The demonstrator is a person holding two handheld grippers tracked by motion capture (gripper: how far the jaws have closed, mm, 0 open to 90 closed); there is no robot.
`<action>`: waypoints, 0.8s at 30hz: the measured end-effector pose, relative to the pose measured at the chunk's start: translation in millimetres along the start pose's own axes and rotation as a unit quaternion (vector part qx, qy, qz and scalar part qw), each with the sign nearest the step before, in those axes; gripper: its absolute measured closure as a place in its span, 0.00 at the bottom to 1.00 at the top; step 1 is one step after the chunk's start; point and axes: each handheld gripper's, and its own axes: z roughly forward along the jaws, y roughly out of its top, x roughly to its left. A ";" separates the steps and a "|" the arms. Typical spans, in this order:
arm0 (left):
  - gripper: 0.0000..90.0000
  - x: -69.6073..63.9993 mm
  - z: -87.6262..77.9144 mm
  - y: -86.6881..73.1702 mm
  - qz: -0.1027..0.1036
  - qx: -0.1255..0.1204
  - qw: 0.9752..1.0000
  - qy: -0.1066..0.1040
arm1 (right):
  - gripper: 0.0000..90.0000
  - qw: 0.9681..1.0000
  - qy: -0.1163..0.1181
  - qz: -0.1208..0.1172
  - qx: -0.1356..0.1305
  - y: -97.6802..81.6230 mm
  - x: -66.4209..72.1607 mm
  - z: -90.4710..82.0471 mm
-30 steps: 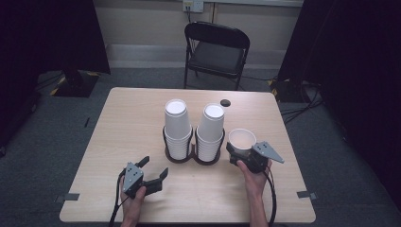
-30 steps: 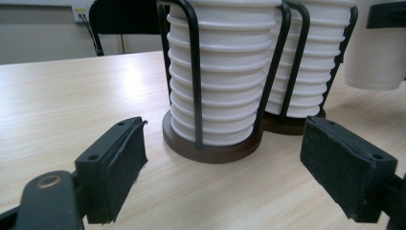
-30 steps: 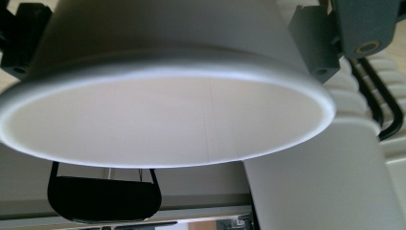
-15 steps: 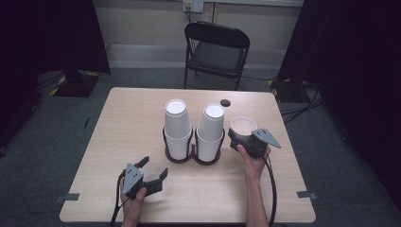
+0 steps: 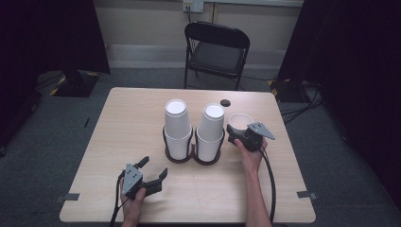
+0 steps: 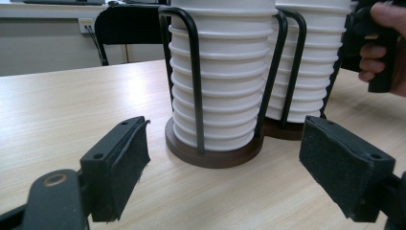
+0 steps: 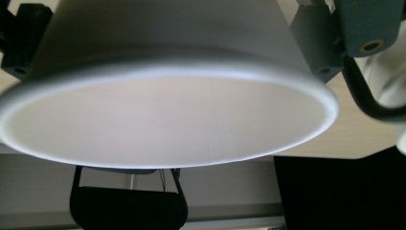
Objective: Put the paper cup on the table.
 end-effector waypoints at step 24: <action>0.19 0.6 -1.7 -0.8 0.002 -0.009 1.000 -0.002 | 0.12 1.000 0.007 -0.004 0.024 -14.9 -1.3 -1.7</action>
